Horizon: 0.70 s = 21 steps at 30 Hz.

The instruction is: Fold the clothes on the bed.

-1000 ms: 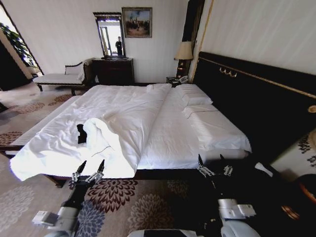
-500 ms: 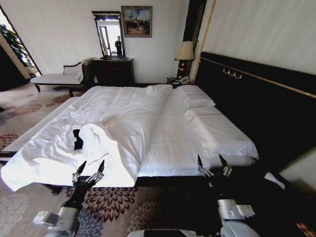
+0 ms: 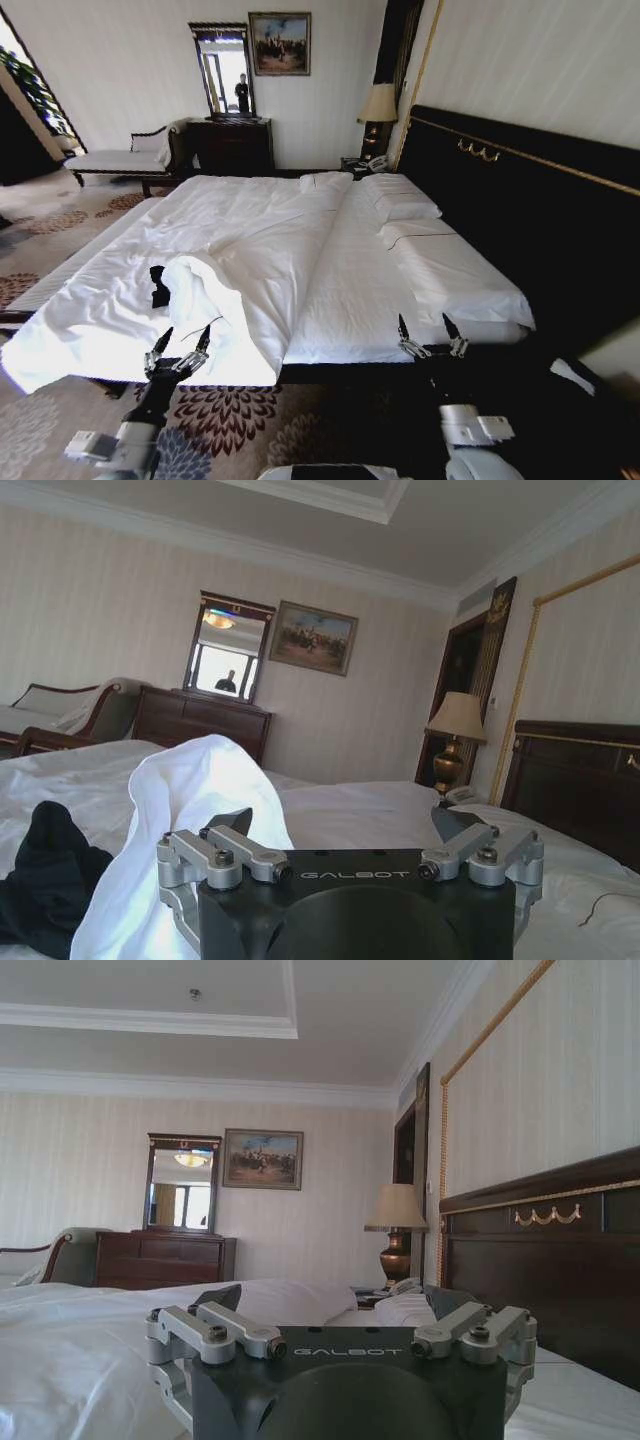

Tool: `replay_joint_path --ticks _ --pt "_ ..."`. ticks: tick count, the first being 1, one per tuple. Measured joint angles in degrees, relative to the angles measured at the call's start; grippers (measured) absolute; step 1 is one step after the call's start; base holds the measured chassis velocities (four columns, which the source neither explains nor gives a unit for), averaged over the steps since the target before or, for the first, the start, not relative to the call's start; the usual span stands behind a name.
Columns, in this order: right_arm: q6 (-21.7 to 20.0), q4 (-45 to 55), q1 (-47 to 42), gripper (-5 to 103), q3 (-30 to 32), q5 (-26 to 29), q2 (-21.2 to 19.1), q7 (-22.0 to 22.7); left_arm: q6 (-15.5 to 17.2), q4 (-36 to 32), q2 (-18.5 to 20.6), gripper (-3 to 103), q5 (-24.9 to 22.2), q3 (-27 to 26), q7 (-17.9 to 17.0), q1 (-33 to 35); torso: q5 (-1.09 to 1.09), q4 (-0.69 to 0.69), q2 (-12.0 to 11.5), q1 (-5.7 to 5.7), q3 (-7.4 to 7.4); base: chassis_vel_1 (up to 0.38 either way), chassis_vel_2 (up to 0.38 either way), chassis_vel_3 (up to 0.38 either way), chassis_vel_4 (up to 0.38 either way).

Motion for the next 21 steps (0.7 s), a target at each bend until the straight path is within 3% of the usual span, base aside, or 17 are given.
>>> replay_joint_path --ticks 21 --pt "0.0 -0.4 0.4 100 -0.1 0.0 -0.3 0.0 0.0 0.0 0.4 100 0.1 -0.4 0.0 -0.1 -0.01 0.0 0.0 0.01 0.0 0.013 0.129 -0.01 -0.125"
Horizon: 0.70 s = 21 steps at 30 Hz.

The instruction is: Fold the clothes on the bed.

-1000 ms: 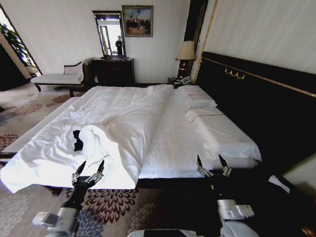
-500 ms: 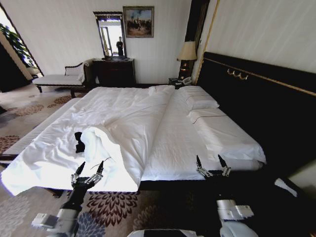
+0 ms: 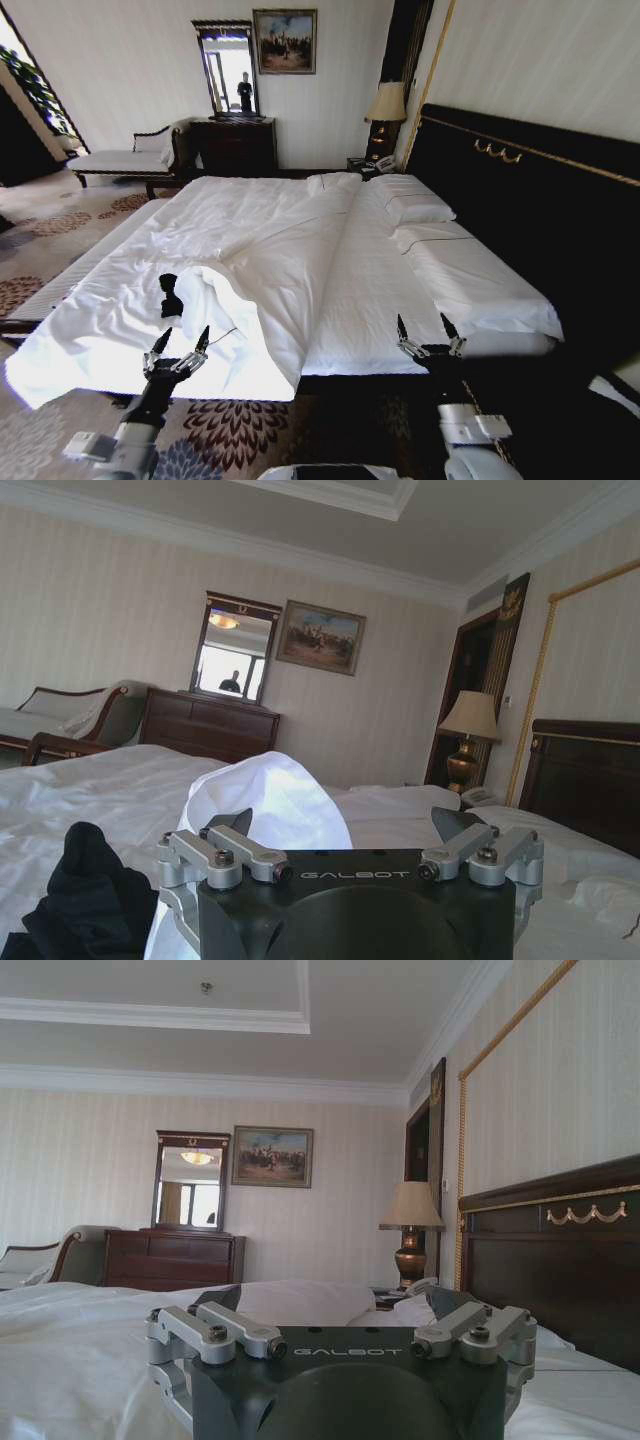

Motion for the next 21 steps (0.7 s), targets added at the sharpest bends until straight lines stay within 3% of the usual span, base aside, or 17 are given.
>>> replay_joint_path --ticks 21 --pt "0.5 -0.1 0.0 100 -0.1 -0.3 0.3 -0.4 0.1 -0.4 -0.2 100 0.1 0.2 -0.1 0.1 0.0 0.0 0.0 0.0 0.0 0.029 0.129 -0.032 -0.128"
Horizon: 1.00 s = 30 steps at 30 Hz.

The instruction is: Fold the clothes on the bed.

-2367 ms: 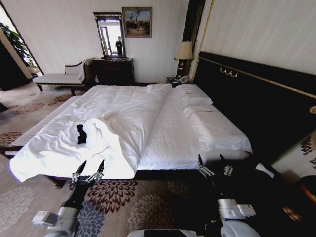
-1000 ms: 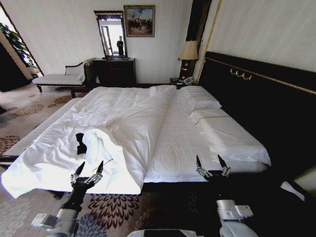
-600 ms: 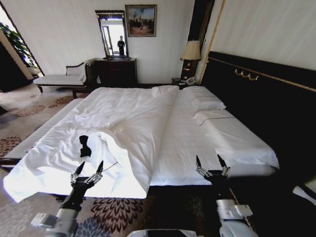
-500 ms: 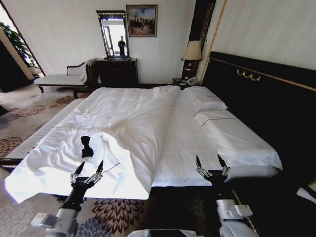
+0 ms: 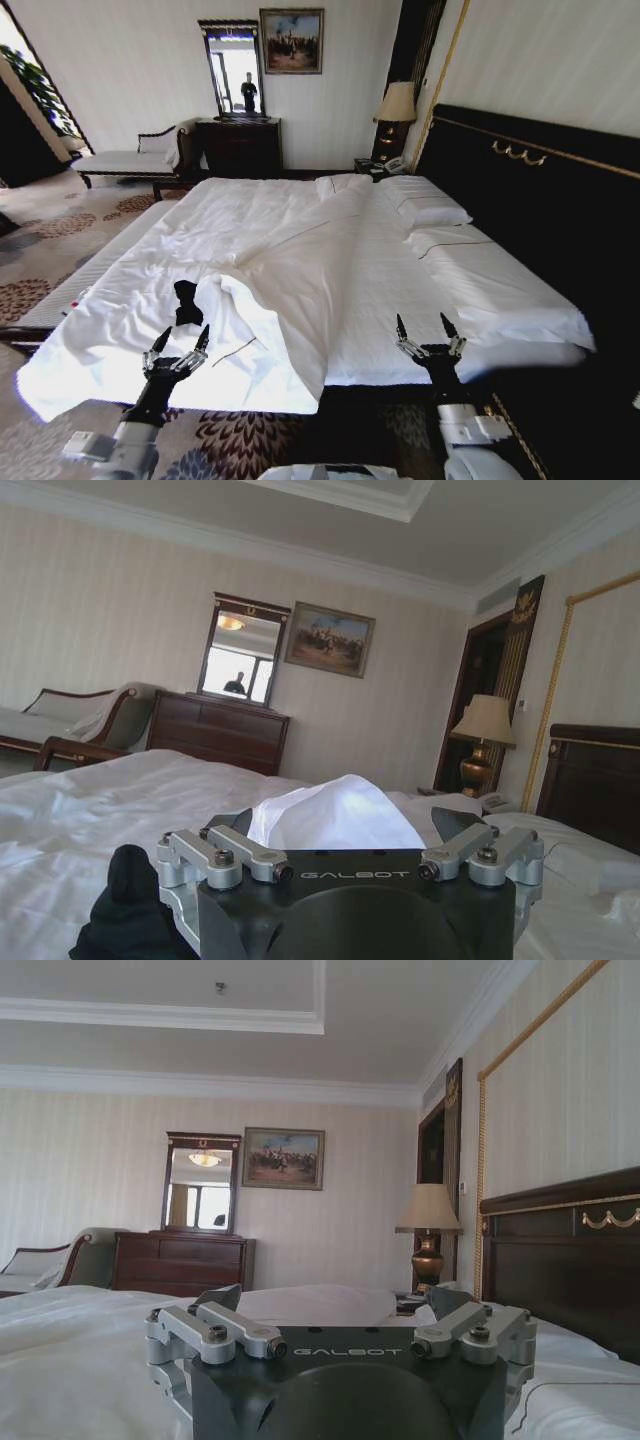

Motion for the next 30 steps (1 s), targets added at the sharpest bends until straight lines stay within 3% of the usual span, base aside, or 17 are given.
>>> replay_joint_path --ticks 30 --pt "0.1 -0.2 0.0 100 -0.2 -0.2 0.0 -0.4 -0.4 0.4 -0.6 100 0.3 0.0 0.0 0.0 0.0 0.0 0.0 0.0 0.0 0.03 0.148 -0.033 -0.145"
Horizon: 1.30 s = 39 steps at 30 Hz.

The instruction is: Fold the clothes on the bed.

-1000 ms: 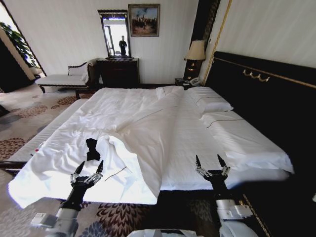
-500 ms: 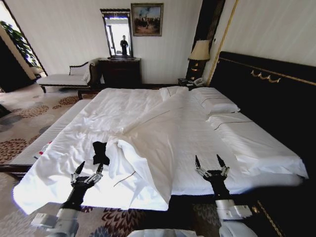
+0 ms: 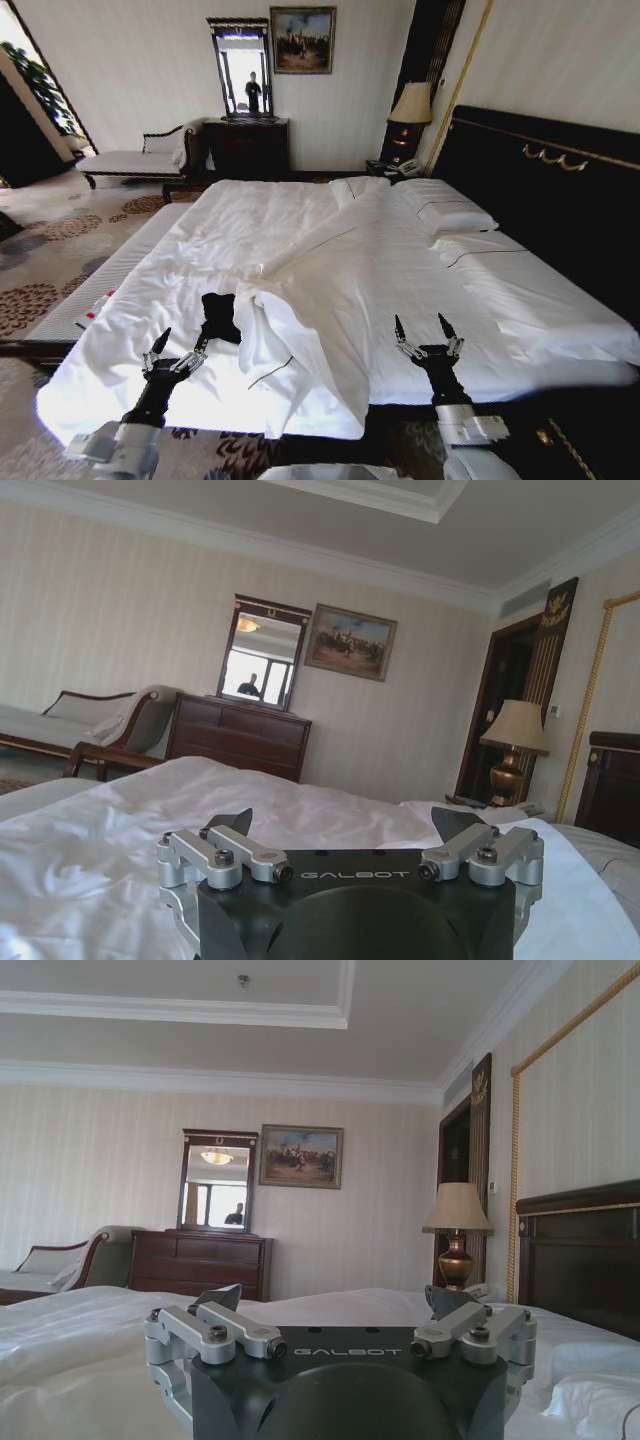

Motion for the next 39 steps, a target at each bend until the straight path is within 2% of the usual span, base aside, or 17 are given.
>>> replay_joint_path --ticks 26,39 --pt "1.0 0.0 -0.3 100 -0.1 -0.2 -0.1 -1.0 -0.7 0.0 -0.5 100 0.7 0.1 0.0 0.6 0.0 0.0 0.0 0.01 0.0 0.047 0.134 -0.05 -0.135" --pt "2.9 -1.1 0.2 100 -0.8 0.7 -0.2 -1.5 -1.1 0.4 -0.8 100 0.9 0.0 0.0 0.8 0.02 0.0 0.0 0.0 0.0 0.039 0.031 -0.043 -0.03"
